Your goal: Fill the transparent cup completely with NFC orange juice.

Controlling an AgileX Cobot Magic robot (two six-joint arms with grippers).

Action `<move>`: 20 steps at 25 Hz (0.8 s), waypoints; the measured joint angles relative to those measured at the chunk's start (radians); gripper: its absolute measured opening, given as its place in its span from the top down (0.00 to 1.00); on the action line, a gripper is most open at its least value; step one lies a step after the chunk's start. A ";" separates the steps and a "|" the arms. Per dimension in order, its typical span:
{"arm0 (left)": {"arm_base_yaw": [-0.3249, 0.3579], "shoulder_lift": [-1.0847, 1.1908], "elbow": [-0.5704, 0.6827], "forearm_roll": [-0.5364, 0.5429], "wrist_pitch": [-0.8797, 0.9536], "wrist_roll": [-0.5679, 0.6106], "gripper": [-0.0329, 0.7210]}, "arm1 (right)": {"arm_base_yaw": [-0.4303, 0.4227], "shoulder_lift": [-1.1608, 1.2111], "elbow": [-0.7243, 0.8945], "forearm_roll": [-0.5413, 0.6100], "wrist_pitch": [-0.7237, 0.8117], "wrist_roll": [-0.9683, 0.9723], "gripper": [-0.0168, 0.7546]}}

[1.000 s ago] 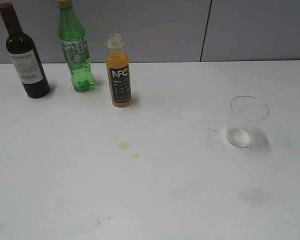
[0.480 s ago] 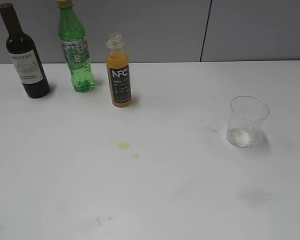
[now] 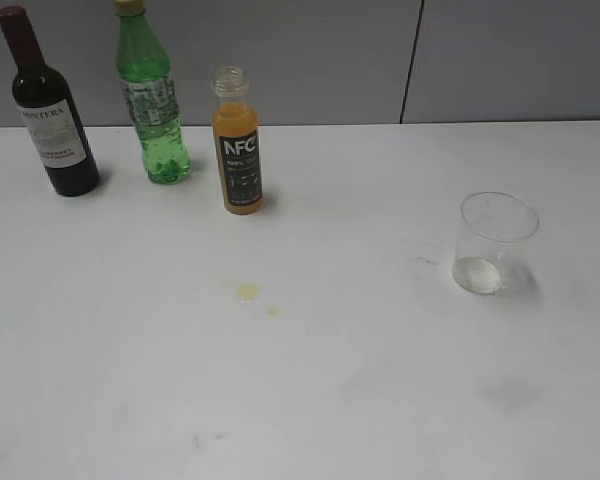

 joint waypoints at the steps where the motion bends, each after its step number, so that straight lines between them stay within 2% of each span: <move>1: 0.000 0.000 0.000 0.000 0.000 0.000 0.58 | 0.000 0.021 0.000 0.009 -0.035 -0.013 0.12; 10: 0.000 0.000 0.000 -0.012 -0.002 0.000 0.64 | 0.000 0.238 0.000 0.084 -0.289 -0.096 0.13; 15: 0.000 0.000 0.000 -0.017 -0.002 0.000 0.62 | 0.000 0.353 0.045 0.206 -0.467 -0.209 0.14; 18: 0.000 0.000 0.000 -0.022 -0.002 0.000 0.48 | 0.008 0.420 0.094 0.233 -0.548 -0.239 0.14; 20: 0.000 0.000 0.000 -0.022 -0.002 0.000 0.31 | 0.029 0.458 0.134 0.237 -0.610 -0.246 0.14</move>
